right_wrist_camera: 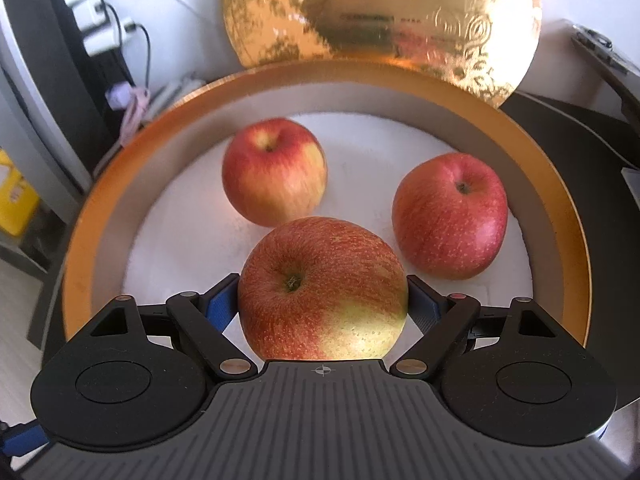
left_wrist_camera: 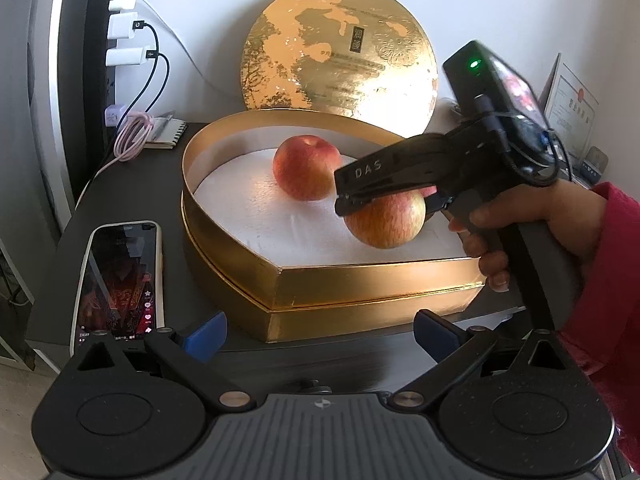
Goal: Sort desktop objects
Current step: 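Lower the apple onto the foam beside the other two and open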
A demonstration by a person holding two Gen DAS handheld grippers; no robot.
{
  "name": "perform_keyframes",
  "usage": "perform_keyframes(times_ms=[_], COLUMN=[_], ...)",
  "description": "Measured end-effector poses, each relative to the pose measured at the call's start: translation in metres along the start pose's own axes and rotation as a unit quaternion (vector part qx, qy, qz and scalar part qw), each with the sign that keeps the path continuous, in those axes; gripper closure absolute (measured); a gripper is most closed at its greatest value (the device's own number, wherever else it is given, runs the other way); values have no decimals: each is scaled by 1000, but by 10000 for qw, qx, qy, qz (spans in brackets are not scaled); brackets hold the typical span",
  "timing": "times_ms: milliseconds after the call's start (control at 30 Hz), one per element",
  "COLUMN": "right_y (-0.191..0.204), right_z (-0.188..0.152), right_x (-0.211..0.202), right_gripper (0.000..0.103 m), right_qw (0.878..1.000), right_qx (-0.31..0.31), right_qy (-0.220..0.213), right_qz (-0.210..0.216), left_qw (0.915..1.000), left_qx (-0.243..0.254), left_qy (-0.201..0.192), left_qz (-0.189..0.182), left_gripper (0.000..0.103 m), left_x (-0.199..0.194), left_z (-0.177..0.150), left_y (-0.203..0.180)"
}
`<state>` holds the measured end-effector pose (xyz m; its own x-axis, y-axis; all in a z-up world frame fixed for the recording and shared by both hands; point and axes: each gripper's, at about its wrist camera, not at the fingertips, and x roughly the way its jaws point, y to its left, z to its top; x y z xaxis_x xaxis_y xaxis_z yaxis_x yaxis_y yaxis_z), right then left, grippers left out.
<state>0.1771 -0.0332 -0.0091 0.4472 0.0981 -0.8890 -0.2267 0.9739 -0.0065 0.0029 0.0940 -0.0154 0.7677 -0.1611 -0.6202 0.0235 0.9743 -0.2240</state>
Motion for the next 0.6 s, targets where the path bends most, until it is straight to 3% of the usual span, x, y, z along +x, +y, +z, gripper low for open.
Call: perform_keyframes(times_ms=[600], right_y=[7], right_z=[3], right_x=[22], right_gripper=[14], right_qw=[9985], right_qx=[-145], right_qy=[410], right_qz=[-341], left_qw=[10000], left_qx=[-7], left_qy=[62], left_qz=[46], left_gripper=[3], left_x=[5], left_z=[3], left_y=[-1])
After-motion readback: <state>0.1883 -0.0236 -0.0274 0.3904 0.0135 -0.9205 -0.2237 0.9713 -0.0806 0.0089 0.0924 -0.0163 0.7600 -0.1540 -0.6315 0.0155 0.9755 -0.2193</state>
